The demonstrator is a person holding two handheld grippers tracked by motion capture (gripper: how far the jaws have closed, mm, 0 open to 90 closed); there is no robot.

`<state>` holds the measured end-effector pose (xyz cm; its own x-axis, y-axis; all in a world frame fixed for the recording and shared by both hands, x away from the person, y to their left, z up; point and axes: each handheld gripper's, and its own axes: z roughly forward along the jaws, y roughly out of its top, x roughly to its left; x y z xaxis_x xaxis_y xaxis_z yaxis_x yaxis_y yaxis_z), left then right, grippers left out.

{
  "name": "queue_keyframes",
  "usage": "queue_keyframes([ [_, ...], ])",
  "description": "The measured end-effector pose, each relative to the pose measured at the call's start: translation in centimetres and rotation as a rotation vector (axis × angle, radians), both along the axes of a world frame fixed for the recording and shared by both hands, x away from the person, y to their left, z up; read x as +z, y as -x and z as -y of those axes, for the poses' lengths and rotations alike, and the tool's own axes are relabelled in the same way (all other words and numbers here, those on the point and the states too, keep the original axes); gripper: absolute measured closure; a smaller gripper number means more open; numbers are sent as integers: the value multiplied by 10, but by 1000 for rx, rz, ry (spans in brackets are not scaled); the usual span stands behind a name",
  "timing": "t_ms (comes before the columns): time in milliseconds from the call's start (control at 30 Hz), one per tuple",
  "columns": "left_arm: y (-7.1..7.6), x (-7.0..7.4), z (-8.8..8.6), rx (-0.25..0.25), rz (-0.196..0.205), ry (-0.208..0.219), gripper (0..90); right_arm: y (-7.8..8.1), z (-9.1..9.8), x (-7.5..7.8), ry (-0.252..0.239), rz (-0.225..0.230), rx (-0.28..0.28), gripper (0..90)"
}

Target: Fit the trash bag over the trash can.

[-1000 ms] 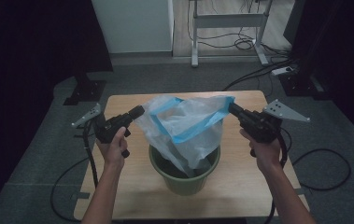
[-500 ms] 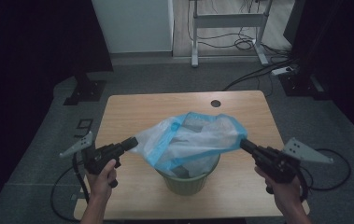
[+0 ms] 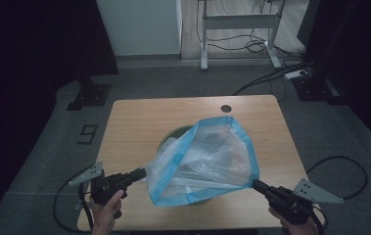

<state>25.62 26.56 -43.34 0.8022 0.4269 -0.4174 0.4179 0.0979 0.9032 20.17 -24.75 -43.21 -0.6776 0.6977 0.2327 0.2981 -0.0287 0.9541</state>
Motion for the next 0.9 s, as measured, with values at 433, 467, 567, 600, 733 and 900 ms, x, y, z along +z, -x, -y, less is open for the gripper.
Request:
queue_keyframes([
  [433, 1, -15, 1, -12, -42, -25, 891, -18, -26, -43, 63, -101, 61, 893],
  [467, 2, -14, 0, -11, -42, -24, 892, -17, -25, -43, 59, -102, 62, 893],
  [567, 8, -15, -5, -5, -30, -21, 892, -11, -21, -43, 45, -102, 74, 892],
  [600, 10, -16, -6, -7, -30, -15, 893, -8, -21, -42, 48, -100, 80, 893],
  [733, 13, -20, -9, -4, -37, -25, 893, 0, -19, -44, 66, -95, 85, 892],
  [900, 4, -21, -6, 15, -59, -35, 876, -12, -12, -49, 54, -127, 38, 892],
])
